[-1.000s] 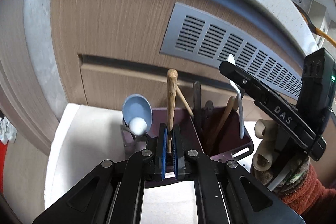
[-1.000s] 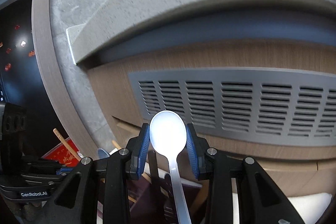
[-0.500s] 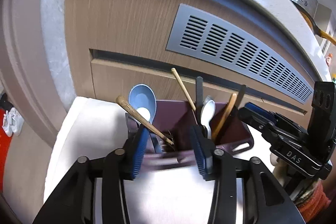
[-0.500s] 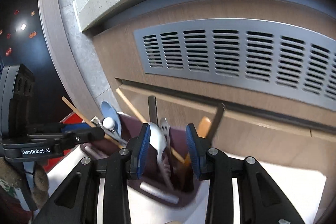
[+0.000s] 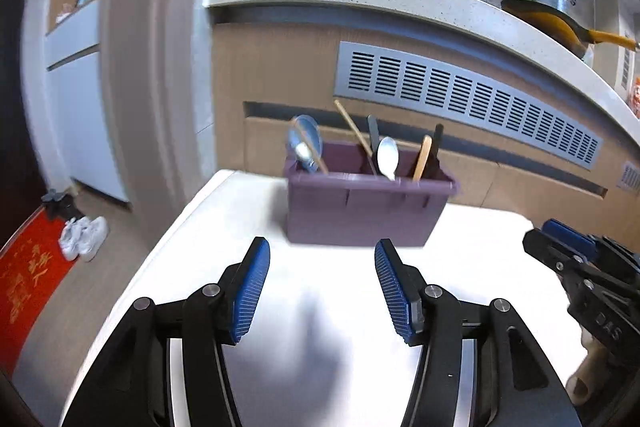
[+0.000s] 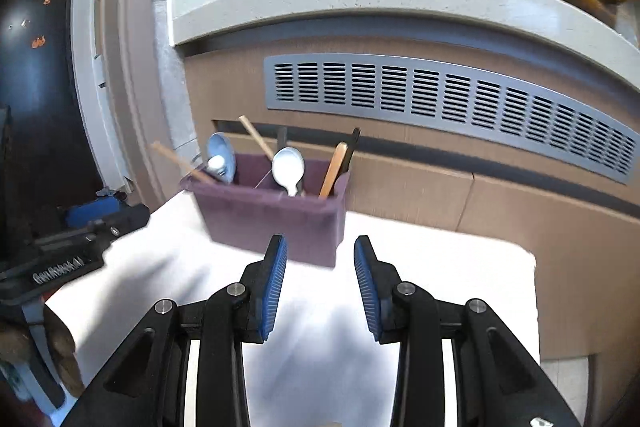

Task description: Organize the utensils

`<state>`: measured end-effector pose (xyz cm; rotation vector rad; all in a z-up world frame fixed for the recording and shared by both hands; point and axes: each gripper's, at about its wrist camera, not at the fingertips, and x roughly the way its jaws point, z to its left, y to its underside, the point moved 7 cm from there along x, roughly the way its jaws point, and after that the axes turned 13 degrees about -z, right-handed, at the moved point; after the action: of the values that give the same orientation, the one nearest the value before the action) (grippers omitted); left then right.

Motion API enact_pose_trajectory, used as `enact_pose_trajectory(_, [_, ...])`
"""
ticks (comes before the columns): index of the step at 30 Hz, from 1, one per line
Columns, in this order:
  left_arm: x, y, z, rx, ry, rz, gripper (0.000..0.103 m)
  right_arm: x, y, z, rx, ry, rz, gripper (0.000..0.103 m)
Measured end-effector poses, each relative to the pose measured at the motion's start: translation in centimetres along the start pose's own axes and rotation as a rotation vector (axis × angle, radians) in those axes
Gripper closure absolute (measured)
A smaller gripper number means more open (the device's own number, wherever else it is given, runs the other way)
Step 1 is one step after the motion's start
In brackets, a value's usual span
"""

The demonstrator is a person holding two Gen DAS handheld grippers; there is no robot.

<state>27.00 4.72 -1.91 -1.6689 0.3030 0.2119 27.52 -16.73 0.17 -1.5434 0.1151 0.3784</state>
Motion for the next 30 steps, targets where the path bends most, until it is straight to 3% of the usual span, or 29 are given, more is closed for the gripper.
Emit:
enact_pose_trajectory(6, [-6.1,1.3,-1.6,0.01,-0.012,-0.095,0.048,-5.1,2.1,2.8,0.014,-0.02,-0.018,0.07])
enact_pose_trajectory(12, [-9.1,1.9,-2.7,0.067,-0.074,-0.064,0.048,-7.8,2.8,4.3,-0.019,-0.01,-0.036,0.069])
enact_pose_trajectory(30, [-8.8,3.2,-2.6,0.067,-0.061,-0.008,0.048,-8.4,3.7,3.4,-0.013,0.017,-0.001,0.069])
